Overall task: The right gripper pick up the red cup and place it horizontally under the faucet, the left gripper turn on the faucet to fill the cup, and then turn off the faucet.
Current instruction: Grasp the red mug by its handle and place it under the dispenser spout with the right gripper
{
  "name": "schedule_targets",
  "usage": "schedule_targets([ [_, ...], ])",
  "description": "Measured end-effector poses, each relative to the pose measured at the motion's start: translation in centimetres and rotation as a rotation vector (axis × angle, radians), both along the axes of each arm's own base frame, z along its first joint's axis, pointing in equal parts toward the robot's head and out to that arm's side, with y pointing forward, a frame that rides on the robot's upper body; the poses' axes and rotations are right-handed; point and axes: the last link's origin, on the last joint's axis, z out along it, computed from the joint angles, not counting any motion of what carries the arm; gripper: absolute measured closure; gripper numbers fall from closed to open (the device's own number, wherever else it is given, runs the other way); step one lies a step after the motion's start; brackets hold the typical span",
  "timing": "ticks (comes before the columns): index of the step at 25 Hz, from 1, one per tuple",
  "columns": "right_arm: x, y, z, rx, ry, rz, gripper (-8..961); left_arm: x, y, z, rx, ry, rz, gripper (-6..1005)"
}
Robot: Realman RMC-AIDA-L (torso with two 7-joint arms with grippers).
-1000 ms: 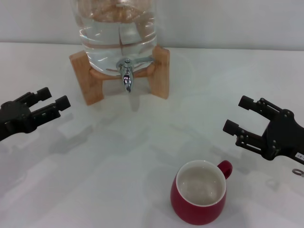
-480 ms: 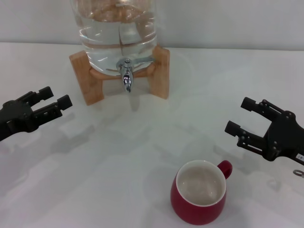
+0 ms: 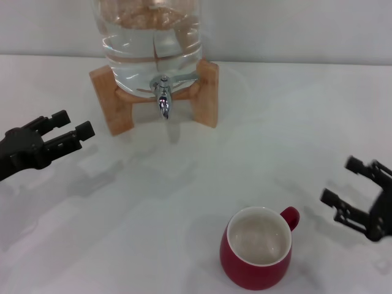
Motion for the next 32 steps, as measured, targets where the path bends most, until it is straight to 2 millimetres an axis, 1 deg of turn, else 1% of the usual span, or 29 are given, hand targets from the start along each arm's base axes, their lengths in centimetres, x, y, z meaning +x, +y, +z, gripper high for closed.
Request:
schedule_targets([
  [3, 1.0, -1.3, -0.1, 0.007, -0.011, -0.033, 161, 0.2, 0.2, 0.0, -0.001, 0.002, -0.007, 112],
  [6, 1.8, -2.6, -0.7, 0.011, -0.038, -0.051, 161, 0.3, 0.3, 0.0, -0.003, 0.003, -0.01, 112],
  [9, 2.5, -3.4, -1.4, 0.009, -0.06, -0.069, 162, 0.3, 0.4, 0.0, -0.002, 0.005, -0.012, 112],
  [11, 2.9, -3.5, -2.0, 0.002, -0.08, -0.079, 162, 0.4, 0.5, 0.0, -0.002, 0.006, -0.015, 112],
  [16, 2.9, -3.0, -3.0, -0.017, -0.115, -0.077, 162, 0.5, 0.6, 0.0, -0.003, 0.004, -0.018, 112],
  [26, 1.8, -1.1, -4.7, -0.054, -0.172, -0.049, 164, 0.5, 0.5, 0.0, -0.005, 0.001, -0.018, 112],
  [32, 1.2, -0.2, -5.0, -0.056, -0.178, -0.035, 164, 0.5, 0.5, 0.0, -0.005, 0.0, -0.018, 112],
])
